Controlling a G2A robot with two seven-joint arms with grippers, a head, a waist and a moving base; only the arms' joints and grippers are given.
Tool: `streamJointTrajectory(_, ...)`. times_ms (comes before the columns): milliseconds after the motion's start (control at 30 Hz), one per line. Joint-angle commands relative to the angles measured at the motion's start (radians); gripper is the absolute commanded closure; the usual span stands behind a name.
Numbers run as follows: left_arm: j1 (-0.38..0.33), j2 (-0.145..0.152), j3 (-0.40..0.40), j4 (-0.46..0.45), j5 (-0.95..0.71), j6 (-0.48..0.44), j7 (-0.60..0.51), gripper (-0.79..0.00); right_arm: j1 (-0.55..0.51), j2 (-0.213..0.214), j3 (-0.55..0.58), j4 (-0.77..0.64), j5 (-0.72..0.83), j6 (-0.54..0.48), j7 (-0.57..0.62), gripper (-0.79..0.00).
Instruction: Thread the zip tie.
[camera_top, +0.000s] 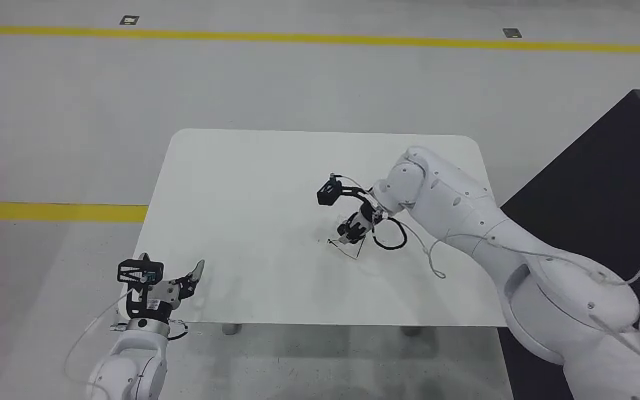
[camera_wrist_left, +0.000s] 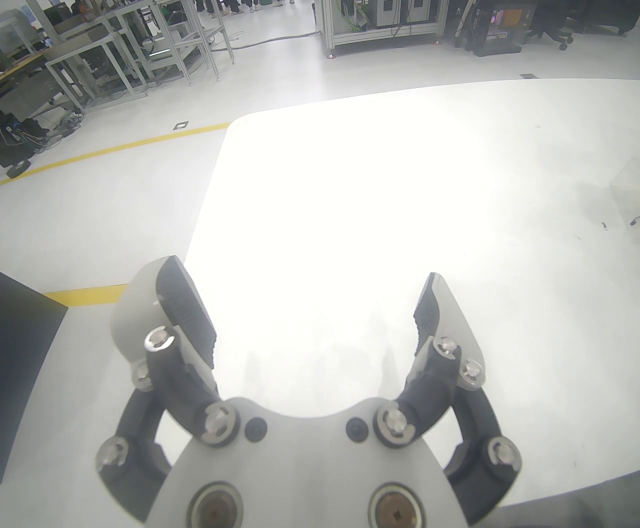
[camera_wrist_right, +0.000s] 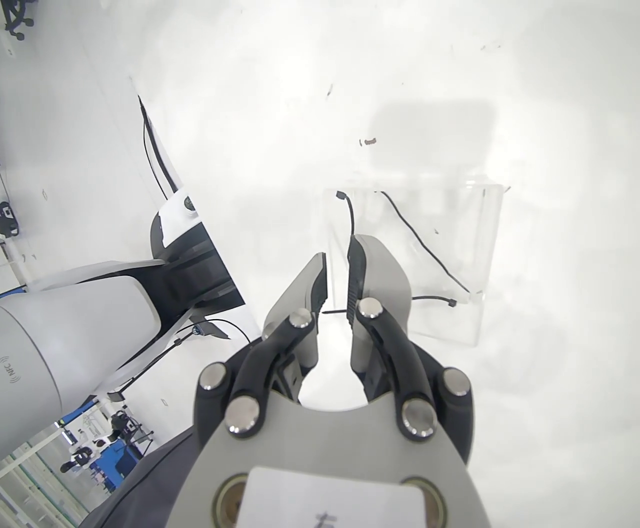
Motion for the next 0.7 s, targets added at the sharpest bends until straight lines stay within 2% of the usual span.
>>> streamJointTrajectory(0, 0.000, 0.000, 0.000, 0.000, 0.000, 0.000, 0.000, -0.785, -0.003, -0.007, 0.000, 0.006, -0.009, -0.008, -0.008, -0.108)
streamJointTrajectory(300, 0.000, 0.000, 0.000, 0.000, 0.000, 0.000, 0.000, -0.785, -0.011, -0.042, 0.000, 0.068, -0.038, -0.022, -0.022, -0.135)
streamJointTrajectory(467, 0.000, 0.000, 0.000, 0.000, 0.000, 0.000, 0.000, -0.785, -0.012, -0.061, 0.000, 0.100, -0.049, -0.027, -0.027, -0.194)
streamJointTrajectory(667, 0.000, 0.000, 0.000, 0.000, 0.000, 0.000, 0.000, -0.785, -0.012, -0.079, 0.000, 0.138, -0.061, -0.037, -0.037, -0.206)
